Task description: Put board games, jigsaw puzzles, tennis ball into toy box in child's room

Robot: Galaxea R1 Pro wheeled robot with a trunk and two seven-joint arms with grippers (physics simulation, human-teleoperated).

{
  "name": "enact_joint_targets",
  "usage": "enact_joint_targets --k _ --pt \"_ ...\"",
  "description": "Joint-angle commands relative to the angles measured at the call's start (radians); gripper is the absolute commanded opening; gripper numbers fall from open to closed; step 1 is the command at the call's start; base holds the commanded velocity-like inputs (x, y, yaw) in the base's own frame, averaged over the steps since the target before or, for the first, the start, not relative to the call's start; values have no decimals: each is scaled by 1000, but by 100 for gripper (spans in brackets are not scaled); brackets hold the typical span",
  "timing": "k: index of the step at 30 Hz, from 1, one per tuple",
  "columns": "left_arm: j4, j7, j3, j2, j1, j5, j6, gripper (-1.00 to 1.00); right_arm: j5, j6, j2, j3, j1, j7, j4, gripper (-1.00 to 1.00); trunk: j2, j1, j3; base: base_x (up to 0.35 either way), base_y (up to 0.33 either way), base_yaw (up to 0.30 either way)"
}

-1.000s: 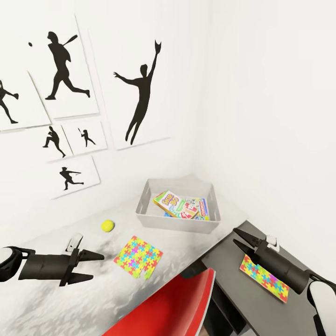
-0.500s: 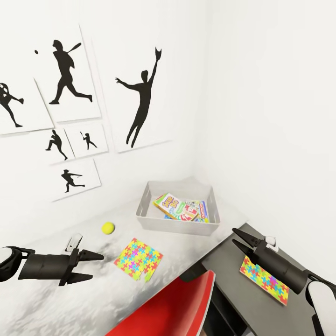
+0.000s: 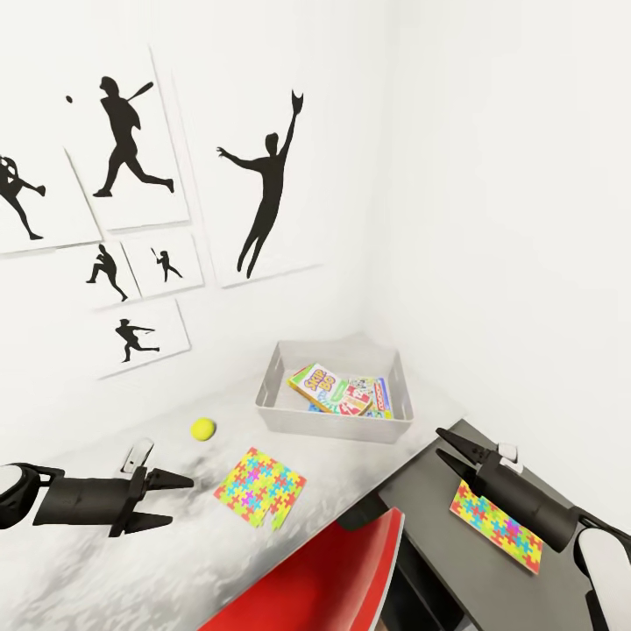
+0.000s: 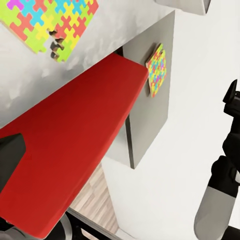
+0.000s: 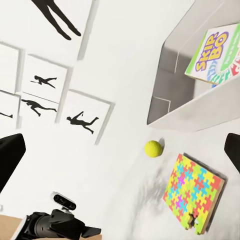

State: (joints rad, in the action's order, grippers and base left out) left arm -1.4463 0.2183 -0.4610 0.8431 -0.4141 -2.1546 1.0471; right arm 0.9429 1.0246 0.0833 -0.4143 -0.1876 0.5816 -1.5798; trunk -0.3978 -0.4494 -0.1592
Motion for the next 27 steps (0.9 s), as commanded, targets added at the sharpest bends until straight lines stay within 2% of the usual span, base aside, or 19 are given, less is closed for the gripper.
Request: enact_joint_targets --k 1,13,27 --pt "0 9 -2 1 -2 -11 0 100 -6 5 0 -2 -1 7 0 100 -2 -1 -2 0 0 0" --pt "0 9 -2 1 -2 -11 0 100 -6 2 -2 0 -1 9 0 100 -2 -1 -1 -57 0 0" --pt "0 9 -2 1 -2 -11 0 100 -6 2 -3 0 -1 9 0 100 -2 -1 20 -113 0 0"
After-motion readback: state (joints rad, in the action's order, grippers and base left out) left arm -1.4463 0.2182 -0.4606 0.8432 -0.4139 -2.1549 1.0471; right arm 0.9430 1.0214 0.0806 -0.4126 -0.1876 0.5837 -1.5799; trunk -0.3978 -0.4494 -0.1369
